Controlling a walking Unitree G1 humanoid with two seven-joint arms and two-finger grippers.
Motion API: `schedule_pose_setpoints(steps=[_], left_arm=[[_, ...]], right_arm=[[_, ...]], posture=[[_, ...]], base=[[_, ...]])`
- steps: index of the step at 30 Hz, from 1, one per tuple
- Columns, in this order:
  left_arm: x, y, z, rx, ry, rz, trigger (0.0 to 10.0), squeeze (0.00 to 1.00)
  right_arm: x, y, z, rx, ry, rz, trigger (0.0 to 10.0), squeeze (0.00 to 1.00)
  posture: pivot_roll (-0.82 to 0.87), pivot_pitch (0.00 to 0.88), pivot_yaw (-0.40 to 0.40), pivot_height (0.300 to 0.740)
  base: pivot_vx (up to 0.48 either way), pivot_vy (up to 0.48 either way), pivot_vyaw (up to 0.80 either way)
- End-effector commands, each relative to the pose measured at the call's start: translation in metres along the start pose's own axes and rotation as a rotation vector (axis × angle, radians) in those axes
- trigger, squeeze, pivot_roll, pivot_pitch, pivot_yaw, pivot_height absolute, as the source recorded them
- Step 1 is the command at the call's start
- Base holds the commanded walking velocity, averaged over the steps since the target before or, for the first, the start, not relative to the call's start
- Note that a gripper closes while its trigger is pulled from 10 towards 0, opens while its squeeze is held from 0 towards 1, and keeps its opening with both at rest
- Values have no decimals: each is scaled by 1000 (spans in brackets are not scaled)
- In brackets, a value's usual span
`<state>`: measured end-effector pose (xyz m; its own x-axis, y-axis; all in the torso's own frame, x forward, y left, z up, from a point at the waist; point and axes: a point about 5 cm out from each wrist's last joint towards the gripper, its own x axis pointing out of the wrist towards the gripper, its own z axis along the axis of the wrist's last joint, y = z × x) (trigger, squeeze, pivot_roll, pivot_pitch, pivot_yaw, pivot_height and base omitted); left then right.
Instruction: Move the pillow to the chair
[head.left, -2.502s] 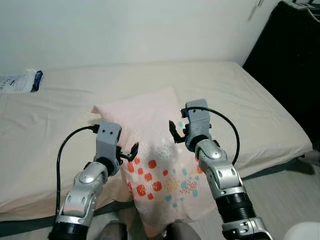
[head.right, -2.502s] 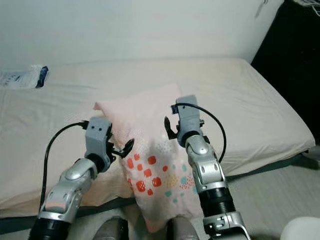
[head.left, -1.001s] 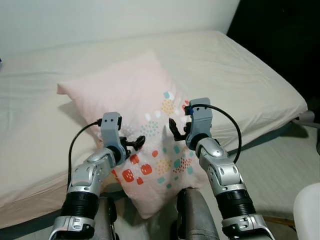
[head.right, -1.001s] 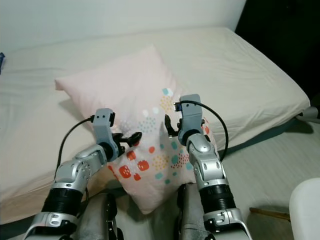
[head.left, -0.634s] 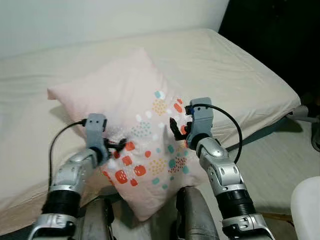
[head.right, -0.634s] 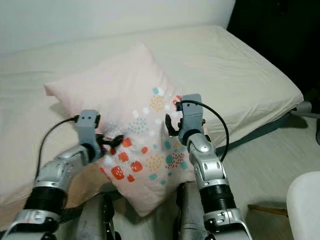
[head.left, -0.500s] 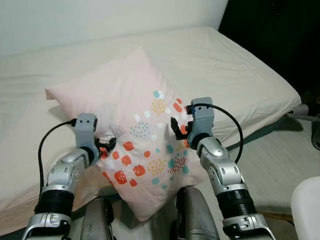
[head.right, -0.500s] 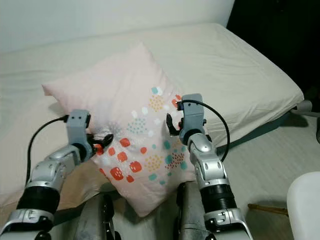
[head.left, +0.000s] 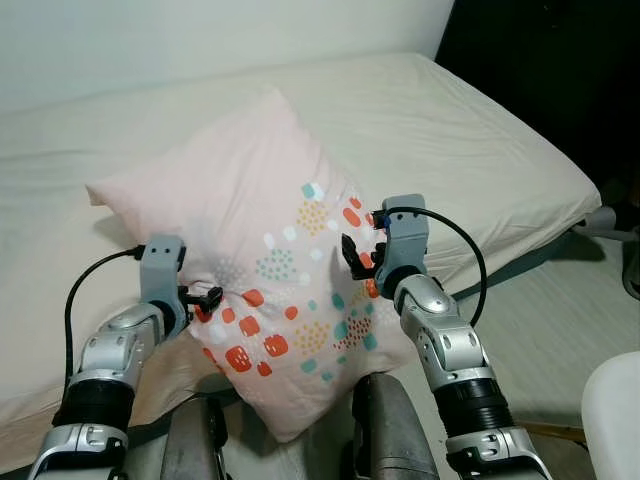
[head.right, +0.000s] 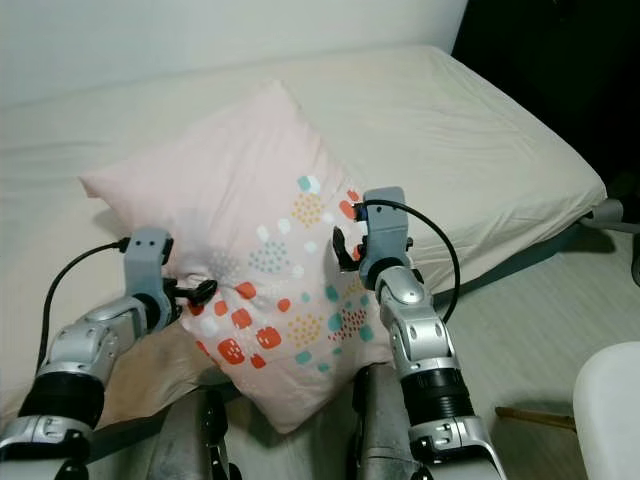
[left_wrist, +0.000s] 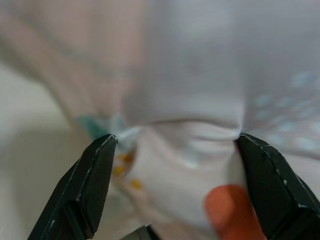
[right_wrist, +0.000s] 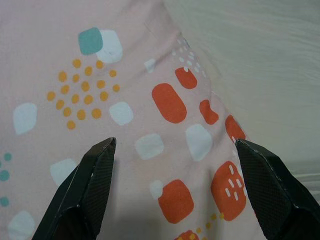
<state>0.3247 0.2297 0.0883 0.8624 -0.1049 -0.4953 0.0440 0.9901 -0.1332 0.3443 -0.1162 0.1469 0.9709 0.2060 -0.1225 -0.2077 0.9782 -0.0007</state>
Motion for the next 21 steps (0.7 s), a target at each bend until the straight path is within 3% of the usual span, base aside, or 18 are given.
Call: schedule_pose_setpoints(steps=[1, 3, 4, 5, 6, 9, 13, 19, 21], left_arm=[[-6, 20, -17, -57, 77, 58, 10000, 0], [-11, 25, -18, -191, 78, 12, 10000, 0], [-11, 25, -18, -191, 78, 12, 10000, 0], [-13, 21, -19, -287, 70, -45, 10000, 0], [-13, 21, -19, -287, 70, -45, 10000, 0], [-16, 1, -22, -447, 72, -198, 10000, 0], [-16, -13, -37, -488, 139, -272, 10000, 0], [-16, -24, -36, -577, 120, -351, 10000, 0], [-15, -37, -30, -684, 76, -421, 10000, 0]], right_arm=[[0, -1, 0, 9, -3, -4, 10000, 0], [0, 0, 0, 11, -4, -4, 10000, 0], [0, 0, 0, 11, -4, -4, 10000, 0], [0, 1, -1, 12, -4, -2, 10000, 0], [0, 1, -1, 12, -4, -2, 10000, 0], [0, 2, -1, 12, -3, 1, 10000, 0], [0, 2, -1, 14, -5, 3, 10000, 0], [-1, 0, -1, 13, -5, 2, 10000, 0], [-1, 0, -2, 12, -3, 1, 10000, 0]], posture=[[27, 144, -44, 574], [31, 138, -45, 574], [31, 138, -45, 574], [34, 135, -45, 574], [34, 135, -45, 574], [36, 131, -45, 574], [27, 126, -40, 574], [29, 130, -42, 574], [26, 130, -44, 574]], base=[[0, 0, 0], [0, 0, 0], [0, 0, 0], [0, 0, 0], [0, 0, 0], [0, 0, 0], [0, 0, 0], [0, 0, 0], [0, 0, 0]])
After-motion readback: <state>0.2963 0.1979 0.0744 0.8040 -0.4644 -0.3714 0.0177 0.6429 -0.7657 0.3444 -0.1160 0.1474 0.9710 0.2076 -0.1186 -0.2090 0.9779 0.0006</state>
